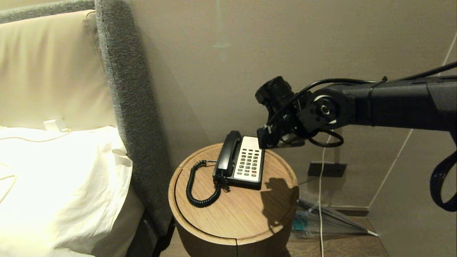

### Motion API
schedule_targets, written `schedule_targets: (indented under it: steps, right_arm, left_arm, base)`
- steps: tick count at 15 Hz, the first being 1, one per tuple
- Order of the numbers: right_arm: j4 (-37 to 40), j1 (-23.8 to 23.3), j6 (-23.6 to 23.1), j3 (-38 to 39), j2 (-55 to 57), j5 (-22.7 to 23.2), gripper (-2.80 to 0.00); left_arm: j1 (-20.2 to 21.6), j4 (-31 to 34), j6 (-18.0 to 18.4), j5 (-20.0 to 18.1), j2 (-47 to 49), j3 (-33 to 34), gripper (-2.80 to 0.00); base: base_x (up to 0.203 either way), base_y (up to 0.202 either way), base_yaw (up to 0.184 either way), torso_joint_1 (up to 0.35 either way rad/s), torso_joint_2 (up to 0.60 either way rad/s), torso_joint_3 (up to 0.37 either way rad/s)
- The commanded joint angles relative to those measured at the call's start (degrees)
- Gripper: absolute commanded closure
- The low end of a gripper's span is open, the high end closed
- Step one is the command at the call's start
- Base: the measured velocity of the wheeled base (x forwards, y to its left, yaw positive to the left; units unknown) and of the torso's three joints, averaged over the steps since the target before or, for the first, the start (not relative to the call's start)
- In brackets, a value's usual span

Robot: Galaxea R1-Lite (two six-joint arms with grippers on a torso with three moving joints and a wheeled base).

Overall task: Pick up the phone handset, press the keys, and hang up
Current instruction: End the call using the dial pad

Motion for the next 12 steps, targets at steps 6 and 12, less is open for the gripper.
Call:
schedule_targets:
  steps: [6, 12]
  right_arm:
    - [-0.12, 4.78, 0.35, -2.74, 8.21, -0.52, 0.00]
    - [1.64, 5.90, 2.11, -0.76, 8.09, -1.40, 0.00]
  left_arm:
    - [-0.03, -0.10, -0.20, -1.29, -0.15, 1.80, 0.00]
    - [-0.03, -0.10, -0.20, -1.29, -0.59, 2.59, 0.00]
  base:
    - [0.000, 0.000, 0.000, 0.000, 0.00, 0.000]
    - [0.000, 0.000, 0.000, 0.000, 0.00, 0.000]
